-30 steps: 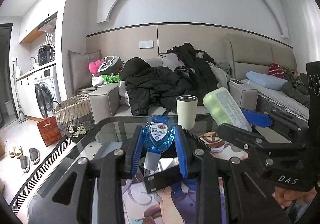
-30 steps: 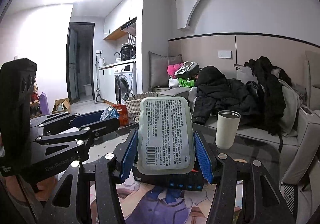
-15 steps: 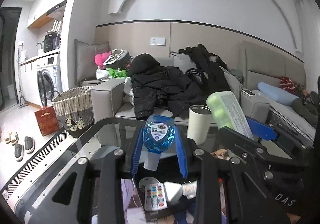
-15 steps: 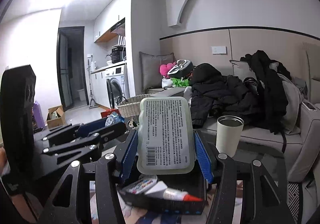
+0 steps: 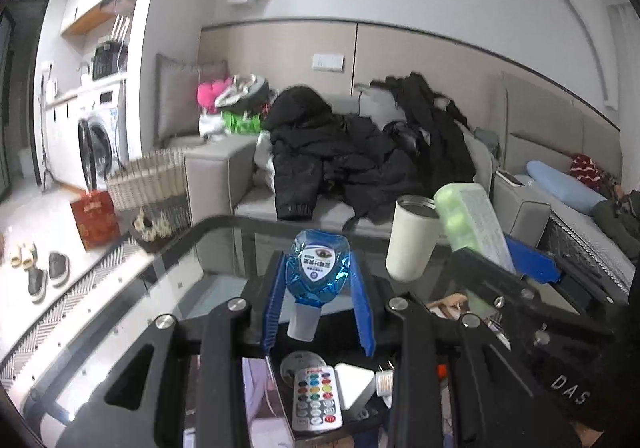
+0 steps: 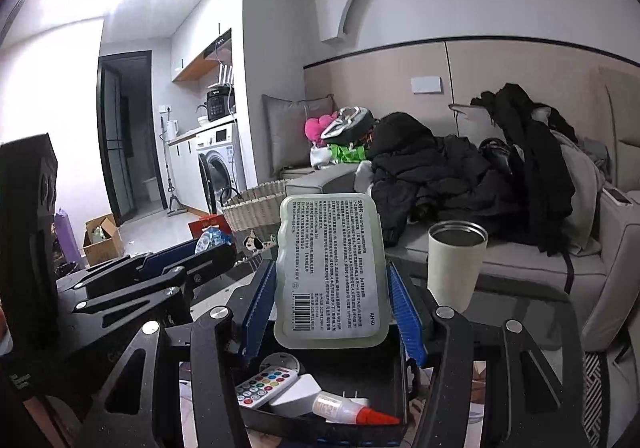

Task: Organize rigid objects
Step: 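Carry the container and blue bottle over the black box and lower them in, then open both grippers to release the container and blue bottle in the box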

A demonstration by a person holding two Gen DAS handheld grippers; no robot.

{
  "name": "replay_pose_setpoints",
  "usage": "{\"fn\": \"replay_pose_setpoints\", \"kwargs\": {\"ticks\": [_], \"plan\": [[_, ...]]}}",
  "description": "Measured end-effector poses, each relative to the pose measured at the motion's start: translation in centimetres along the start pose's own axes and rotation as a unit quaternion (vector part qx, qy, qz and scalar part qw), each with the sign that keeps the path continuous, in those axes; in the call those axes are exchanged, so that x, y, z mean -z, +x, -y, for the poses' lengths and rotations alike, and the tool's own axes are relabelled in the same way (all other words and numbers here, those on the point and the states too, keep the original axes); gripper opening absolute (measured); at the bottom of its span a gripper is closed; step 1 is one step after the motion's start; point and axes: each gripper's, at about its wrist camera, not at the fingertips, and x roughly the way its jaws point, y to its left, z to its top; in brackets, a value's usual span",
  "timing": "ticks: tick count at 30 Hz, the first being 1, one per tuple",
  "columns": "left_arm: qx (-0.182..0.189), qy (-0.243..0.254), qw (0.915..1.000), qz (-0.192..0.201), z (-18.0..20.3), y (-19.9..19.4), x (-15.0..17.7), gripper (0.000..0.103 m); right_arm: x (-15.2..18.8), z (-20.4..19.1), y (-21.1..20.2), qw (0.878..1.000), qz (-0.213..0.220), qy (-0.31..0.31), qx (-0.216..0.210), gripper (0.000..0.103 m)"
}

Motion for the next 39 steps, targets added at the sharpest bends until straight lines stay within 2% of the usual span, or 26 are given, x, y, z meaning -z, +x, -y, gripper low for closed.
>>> {"fn": "replay_pose_setpoints", "kwargs": {"ticks": [5, 7, 11, 20, 22, 39], "plan": [[0.01, -0.005, 0.9981, -0.06, 0.2, 2.2, 0.5, 0.03, 0.4, 0.8, 1.9, 0.999, -0.048, 0.02, 0.013, 0.056], [0.019, -0.019, 0.9955, -0.091, 0.1, 3.2, 1.0, 0.03, 0.8, 1.2, 2.7, 0.997, -0.069, 0.026, 0.014, 0.056], [0.013, -0.012, 0.9899, -0.14, 0.6, 5.1, 1.9, 0.03, 1.8, 2.2, 4.6, 0.992, -0.119, 0.044, 0.014, 0.056], [-0.005, -0.01, 0.9693, -0.246, 0.5, 8.6, 4.9, 0.03, 5.3, 3.4, 9.2, 0.963, -0.257, 0.082, 0.002, 0.056], [-0.001, -0.005, 0.9677, -0.252, 0.6, 8.8, 5.2, 0.03, 5.6, 3.1, 9.3, 0.964, -0.258, 0.066, 0.011, 0.056], [0.002, -0.007, 0.9677, -0.252, 0.5, 8.5, 5.2, 0.033, 6.0, 3.3, 8.9, 0.963, -0.263, 0.065, 0.007, 0.055]]}}
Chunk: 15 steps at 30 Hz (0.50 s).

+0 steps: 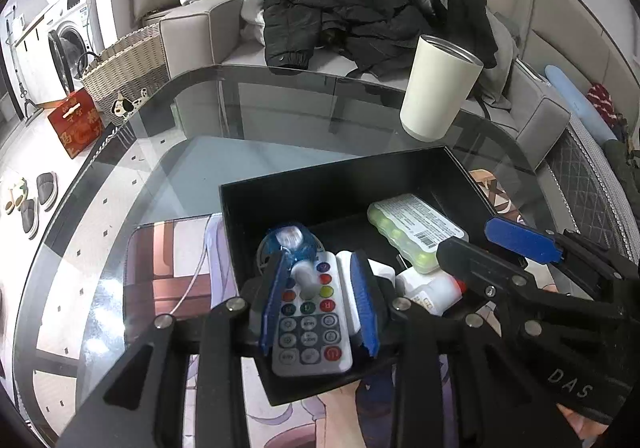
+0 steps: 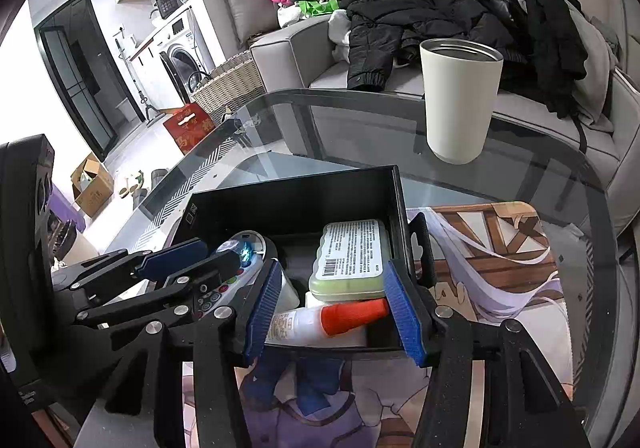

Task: Organize rigid objects
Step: 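Open both grippers to release the container and blue bottle in the box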

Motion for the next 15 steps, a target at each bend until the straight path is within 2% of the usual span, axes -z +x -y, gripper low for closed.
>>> {"fn": "replay_pose_setpoints", "kwargs": {"ticks": [9, 12, 15], "plan": [[0.002, -0.006, 1.0, 0.007, 0.3, -0.7, 0.0, 0.04, 0.0, 0.2, -0.1, 1.0, -0.001, 0.004, 0.0, 0.055], [-0.024, -0.001, 0.9985, 0.049, 0.7, -2.3, 0.2, 0.047, 0.2, 0.3, -0.6, 1.0, 0.006, 0.006, 0.001, 0.055], [-0.028, 0.014, 0.9939, 0.106, 1.1, -4.7, 0.4, 0.049, 0.2, -0.2, -2.7, 0.999, 0.047, -0.004, 0.0, 0.055]]}}
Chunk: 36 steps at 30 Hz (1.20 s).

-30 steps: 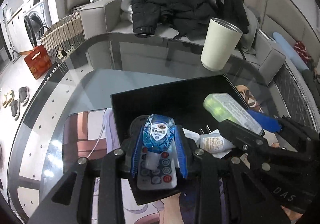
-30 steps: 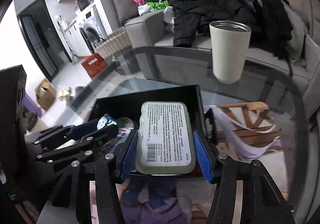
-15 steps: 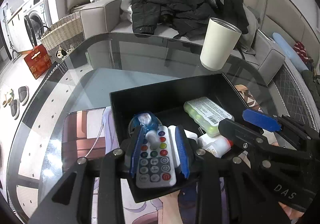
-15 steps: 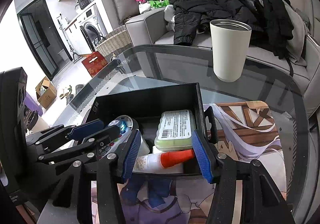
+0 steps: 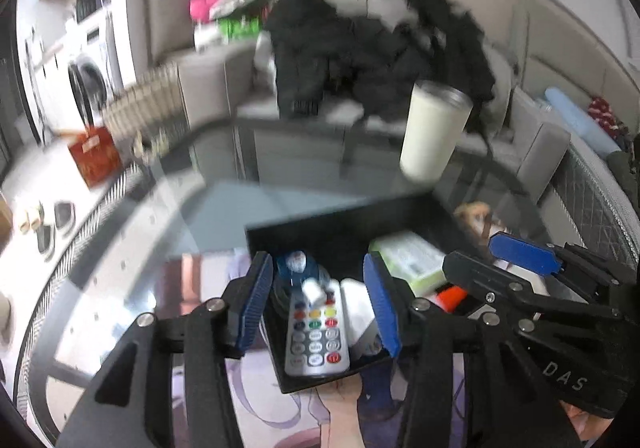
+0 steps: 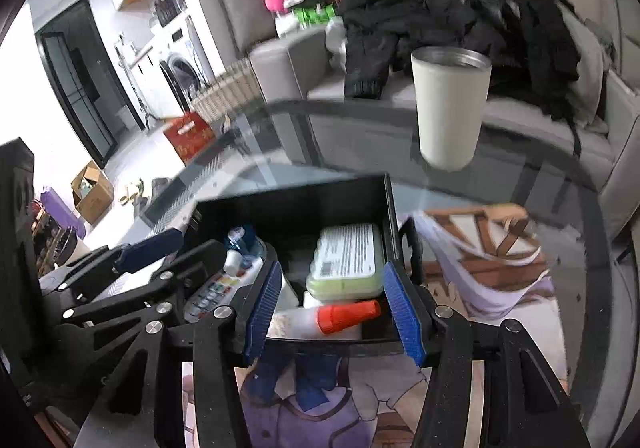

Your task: Organize rigid objects

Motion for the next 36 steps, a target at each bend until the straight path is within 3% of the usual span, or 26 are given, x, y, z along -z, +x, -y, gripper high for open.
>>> {"fn": "replay_pose_setpoints", "kwargs": {"ticks": [5, 7, 9, 11, 13, 22, 27, 30, 33, 36], "plan": [[-0.014, -0.001, 0.9954, 0.094, -0.4, -4.2, -0.4, 0.053, 0.2, -1.9, -5.2, 0.993, 0.114, -0.032, -0.003, 0.057], [-0.03, -0.013, 0.991, 0.13, -0.7, -5.7, -0.5, 0.062, 0.5, -2.8, -7.4, 0.985, 0.166, -0.043, 0.008, 0.061], [-0.045, -0.036, 0.9846, 0.165, -1.3, -7.3, -0.4, 0.088, 0.9, -3.2, -9.3, 0.977, 0.206, -0.045, 0.011, 0.069], [-0.046, -0.053, 0.9776, 0.199, -1.9, -8.9, -0.2, 0.096, 1.3, -3.3, -11.1, 0.97, 0.241, -0.039, 0.003, 0.087], [-0.043, -0.048, 0.9749, 0.213, -1.9, -9.9, 0.0, 0.096, 1.6, -3.8, -12.5, 0.964, 0.261, -0.042, 0.0, 0.09], [-0.054, -0.014, 0.9751, 0.215, -0.7, -11.8, 2.7, 0.096, 4.2, -4.2, -16.0, 0.961, 0.269, -0.058, -0.015, 0.09], [-0.071, -0.025, 0.9668, 0.244, -0.4, -12.8, 5.3, 0.097, 7.0, -4.4, -17.3, 0.955, 0.289, -0.06, -0.022, 0.091], [-0.078, -0.043, 0.9651, 0.246, -0.9, -12.7, 7.0, 0.097, 8.9, -4.0, -17.4, 0.953, 0.296, -0.051, -0.024, 0.1], [-0.094, -0.063, 0.9644, 0.239, -1.5, -11.9, 8.8, 0.098, 10.3, -3.8, -16.2, 0.958, 0.281, -0.062, -0.013, 0.101], [-0.106, -0.047, 0.9694, 0.216, -1.3, -10.6, 10.4, 0.098, 11.5, -3.1, -14.8, 0.964, 0.261, -0.056, 0.002, 0.101]]}}
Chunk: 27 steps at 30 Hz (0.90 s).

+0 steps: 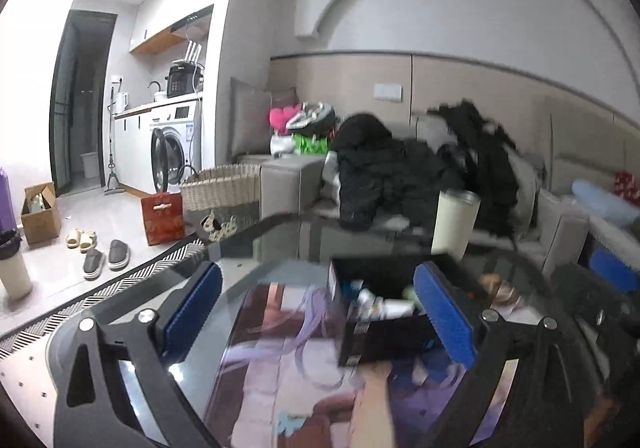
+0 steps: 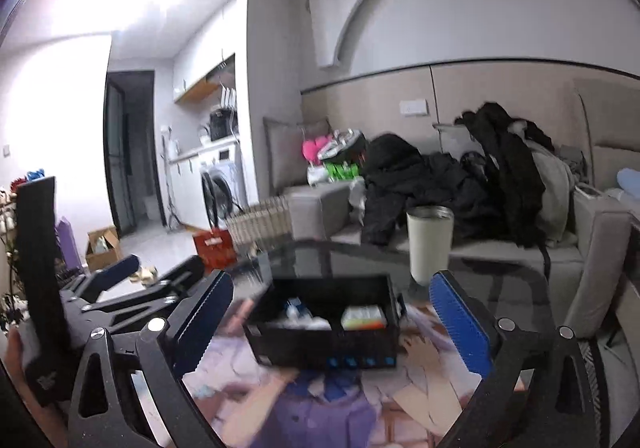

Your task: Organize rigid objects

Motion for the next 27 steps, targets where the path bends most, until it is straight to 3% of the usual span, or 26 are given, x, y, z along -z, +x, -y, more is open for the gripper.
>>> {"fn": "replay_pose_setpoints", "kwargs": {"ticks": [5, 10, 27], "plan": [[0.0, 0.02, 0.9994, -0.029, -0.2, 0.1, 2.7, 0.099, 2.9, 0.8, 1.1, 0.999, -0.035, -0.004, 0.014, 0.101], [0.014, 0.026, 0.9991, -0.029, -0.1, -0.5, 3.3, 0.103, 4.8, 0.5, 1.7, 0.998, -0.055, -0.027, 0.012, 0.101], [0.023, 0.033, 0.9975, -0.058, 0.7, 0.0, 3.4, 0.103, 5.7, 0.5, 2.7, 0.996, -0.087, -0.023, 0.014, 0.101]]}}
